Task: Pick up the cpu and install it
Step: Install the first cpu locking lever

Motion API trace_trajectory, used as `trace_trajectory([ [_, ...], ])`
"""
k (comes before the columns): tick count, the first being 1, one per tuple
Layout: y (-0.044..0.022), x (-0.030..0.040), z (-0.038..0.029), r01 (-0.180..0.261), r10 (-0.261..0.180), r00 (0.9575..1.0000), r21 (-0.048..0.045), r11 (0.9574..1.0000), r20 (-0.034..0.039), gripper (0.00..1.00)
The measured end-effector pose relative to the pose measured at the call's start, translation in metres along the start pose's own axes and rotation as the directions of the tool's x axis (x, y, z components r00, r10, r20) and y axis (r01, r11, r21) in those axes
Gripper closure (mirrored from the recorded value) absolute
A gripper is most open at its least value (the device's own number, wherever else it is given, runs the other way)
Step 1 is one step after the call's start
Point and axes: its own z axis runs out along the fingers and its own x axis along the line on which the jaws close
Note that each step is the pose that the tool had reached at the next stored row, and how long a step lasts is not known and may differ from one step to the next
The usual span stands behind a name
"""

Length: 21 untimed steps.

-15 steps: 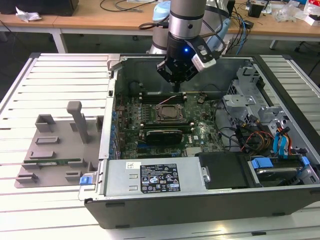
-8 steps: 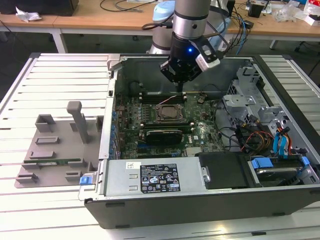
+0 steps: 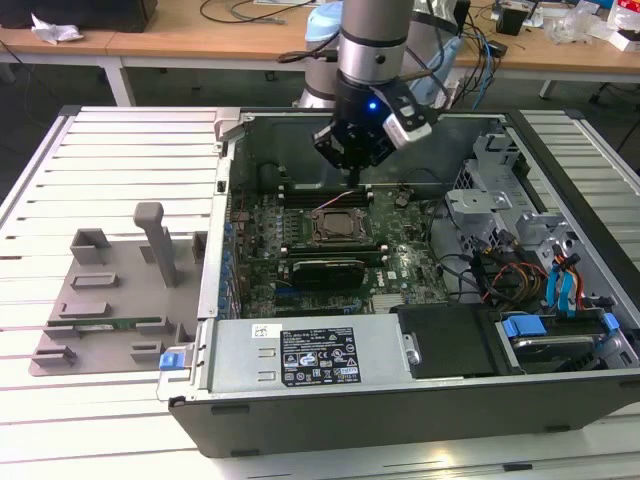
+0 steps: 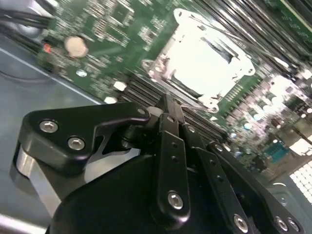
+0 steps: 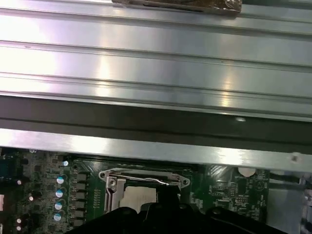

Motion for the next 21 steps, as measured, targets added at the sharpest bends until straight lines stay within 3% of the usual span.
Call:
trace_trajectory([
  [4, 0.0020, 0.0246, 0.0115, 0.000, 0.000, 1.0000, 0.0000, 1.0000, 0.0000, 0.89],
  [7, 0.0031, 0.0338, 0.0204, 0.000, 0.000, 1.0000, 0.0000, 1.0000, -0.0001, 0.89],
  [10, 0.0055, 0.0335, 0.0281, 0.001, -0.001, 1.0000, 0.0002, 1.0000, -0.0002, 0.89],
  [14, 0.0120, 0.0330, 0.0322, 0.013, -0.013, 0.9999, 0.0000, 0.9999, -0.0001, 0.89],
  [18, 0.0121, 0.0319, 0.0339, 0.013, -0.013, 0.9999, 0.0002, 0.9999, -0.0002, 0.89],
  [21, 0.0117, 0.0270, 0.0348, 0.013, -0.013, 0.9999, 0.0000, 0.9999, -0.0001, 0.89],
])
